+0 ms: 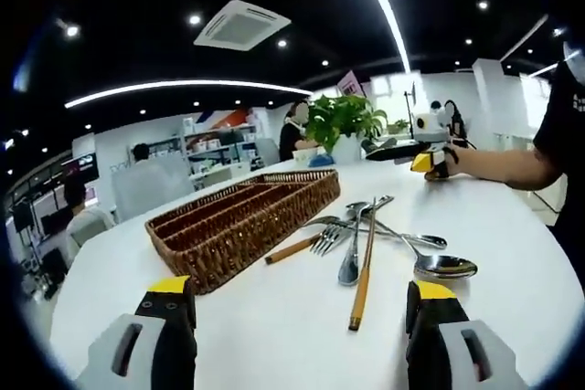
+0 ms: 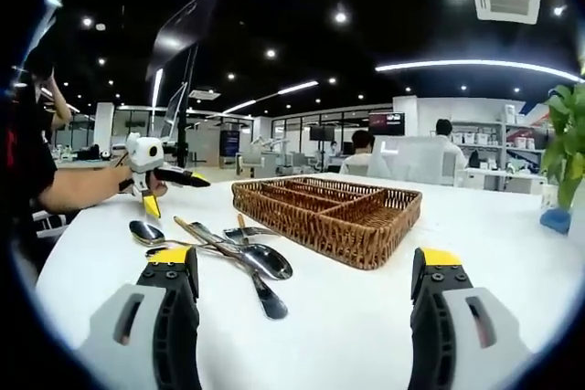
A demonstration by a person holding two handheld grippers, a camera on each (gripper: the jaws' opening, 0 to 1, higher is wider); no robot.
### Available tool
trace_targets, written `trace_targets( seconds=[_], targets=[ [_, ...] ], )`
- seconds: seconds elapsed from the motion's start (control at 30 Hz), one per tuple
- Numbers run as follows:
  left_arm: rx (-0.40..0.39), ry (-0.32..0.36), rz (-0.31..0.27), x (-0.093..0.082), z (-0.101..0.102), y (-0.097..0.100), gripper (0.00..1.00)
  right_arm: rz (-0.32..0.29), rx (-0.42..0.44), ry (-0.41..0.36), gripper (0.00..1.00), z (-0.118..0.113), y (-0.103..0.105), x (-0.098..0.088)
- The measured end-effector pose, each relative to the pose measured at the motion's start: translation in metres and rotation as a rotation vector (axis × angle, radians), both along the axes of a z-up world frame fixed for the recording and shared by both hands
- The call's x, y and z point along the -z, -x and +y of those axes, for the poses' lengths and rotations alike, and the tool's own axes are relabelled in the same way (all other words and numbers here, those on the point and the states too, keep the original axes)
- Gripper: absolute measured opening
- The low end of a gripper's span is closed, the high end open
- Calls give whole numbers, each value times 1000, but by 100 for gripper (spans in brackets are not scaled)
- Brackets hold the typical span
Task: Arrange the knives, forks, and spoons in their matching storage slots by inserting each utensil handle-first until every utensil is classified and aligned in the correct compartment
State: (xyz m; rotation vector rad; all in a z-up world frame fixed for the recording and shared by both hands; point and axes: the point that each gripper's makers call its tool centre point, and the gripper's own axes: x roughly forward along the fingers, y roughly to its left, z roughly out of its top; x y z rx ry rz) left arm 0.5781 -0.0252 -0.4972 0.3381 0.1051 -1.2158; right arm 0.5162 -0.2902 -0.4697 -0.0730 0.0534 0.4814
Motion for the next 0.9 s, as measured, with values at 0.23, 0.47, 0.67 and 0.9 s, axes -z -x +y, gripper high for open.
trace_targets(
  seconds=[0.23, 0.47, 0.67, 0.9],
  targets=[
    [27, 61, 18, -3, -2, 6, 100, 2, -12, 11, 100, 4, 0, 2],
    [20, 80, 32, -1, 6, 8, 91, 1, -10, 26, 100, 5, 0, 4],
    [16, 60, 24, 3, 4, 9, 91, 3, -7, 20, 100, 3, -1, 4],
    [17, 59, 26, 4, 3, 10, 97, 6, -16, 36, 100, 6, 0, 6]
  ],
)
